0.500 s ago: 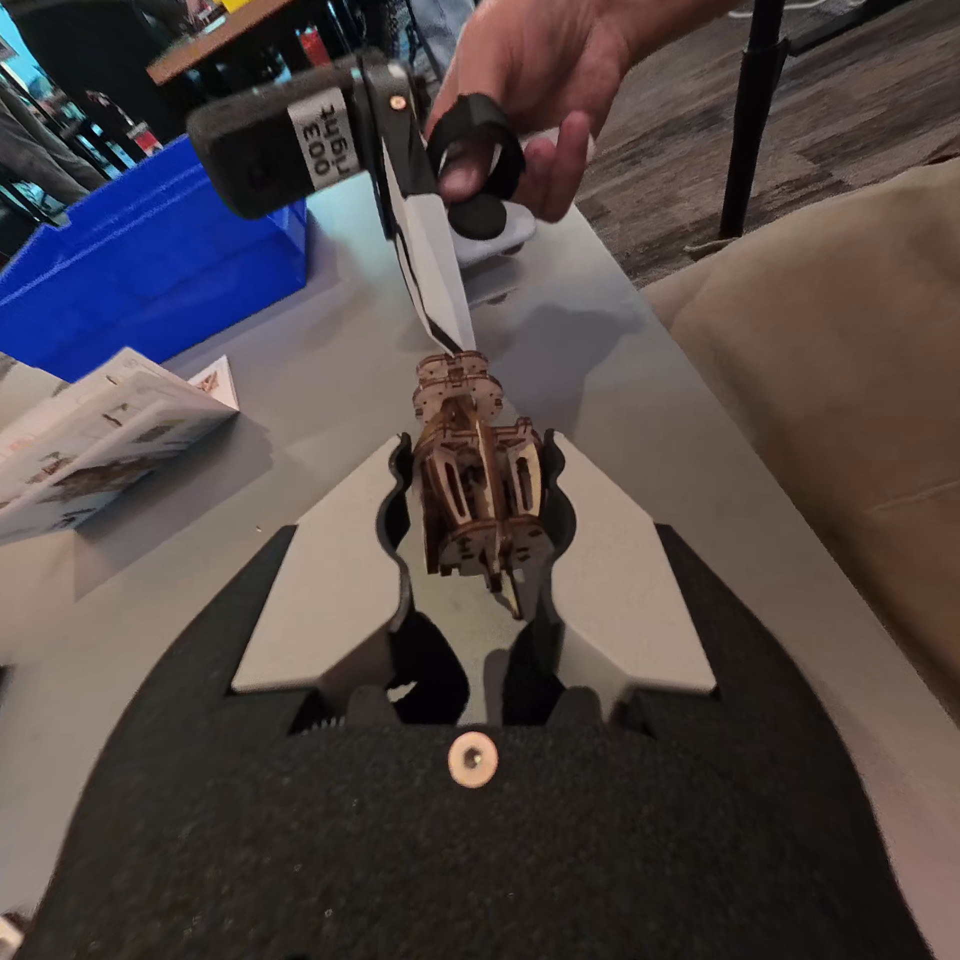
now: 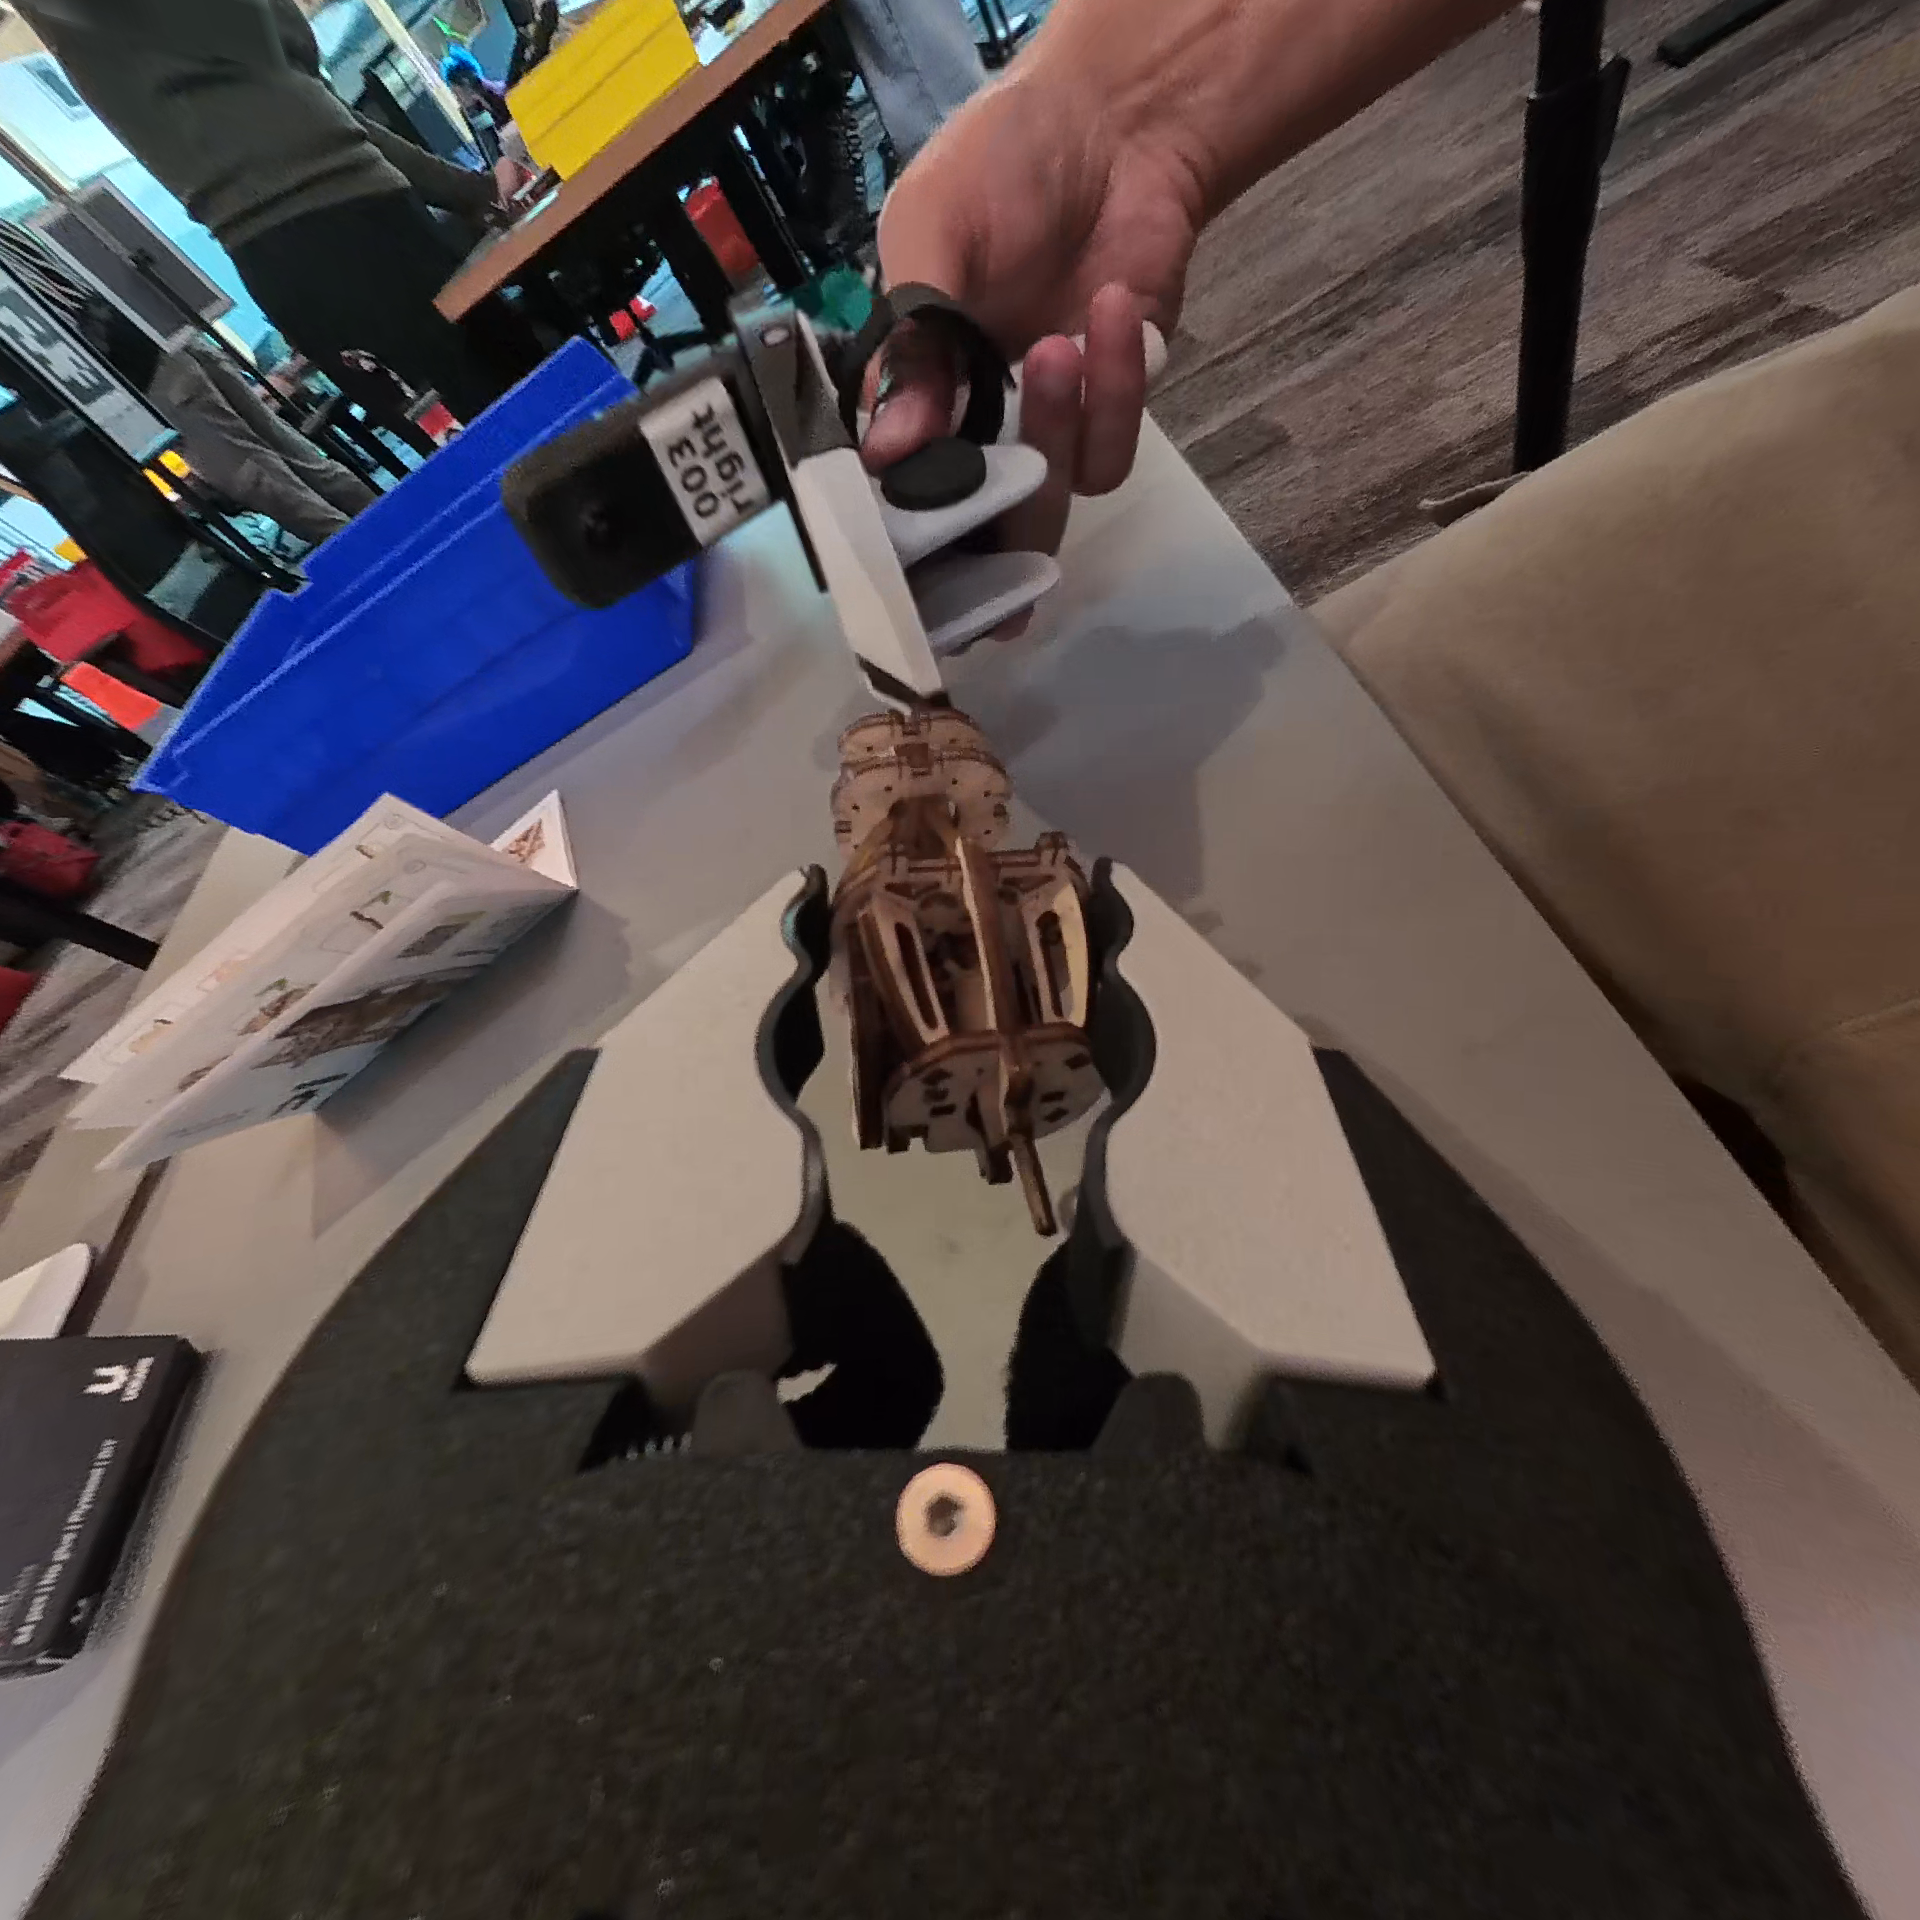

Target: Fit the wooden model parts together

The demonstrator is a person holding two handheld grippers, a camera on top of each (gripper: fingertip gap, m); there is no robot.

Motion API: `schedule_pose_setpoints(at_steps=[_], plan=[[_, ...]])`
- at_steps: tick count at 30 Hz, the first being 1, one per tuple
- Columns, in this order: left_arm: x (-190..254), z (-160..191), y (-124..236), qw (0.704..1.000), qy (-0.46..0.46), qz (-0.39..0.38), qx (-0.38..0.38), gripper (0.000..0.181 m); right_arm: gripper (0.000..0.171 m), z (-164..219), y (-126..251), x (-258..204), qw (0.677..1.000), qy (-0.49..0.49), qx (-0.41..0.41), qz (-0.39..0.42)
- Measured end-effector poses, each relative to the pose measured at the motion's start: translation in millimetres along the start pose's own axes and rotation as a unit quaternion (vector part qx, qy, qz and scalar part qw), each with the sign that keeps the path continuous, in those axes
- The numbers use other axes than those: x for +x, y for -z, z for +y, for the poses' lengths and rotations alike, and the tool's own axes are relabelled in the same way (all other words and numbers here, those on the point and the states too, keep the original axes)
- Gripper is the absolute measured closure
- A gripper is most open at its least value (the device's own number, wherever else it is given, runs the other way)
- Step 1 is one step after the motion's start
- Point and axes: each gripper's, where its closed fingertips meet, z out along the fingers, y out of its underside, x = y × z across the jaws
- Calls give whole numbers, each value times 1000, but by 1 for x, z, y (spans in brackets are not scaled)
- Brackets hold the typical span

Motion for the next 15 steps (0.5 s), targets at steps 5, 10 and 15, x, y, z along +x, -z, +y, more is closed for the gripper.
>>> schedule_pose_setpoints(at_steps=[5, 10, 15], plan=[[2, -1, 0, 1000, -17, -6, 0, 133, 169, 2, 2, 0, 999, -27, 0, -26], [4, 1, -2, 999, 33, 21, 5, 134, 169, 3, 2, 4, 998, 32, -18, 41], [4, -3, 0, 992, 106, 57, 30, 134, 160, -6, 10, -1, 983, 131, -15, 125]])
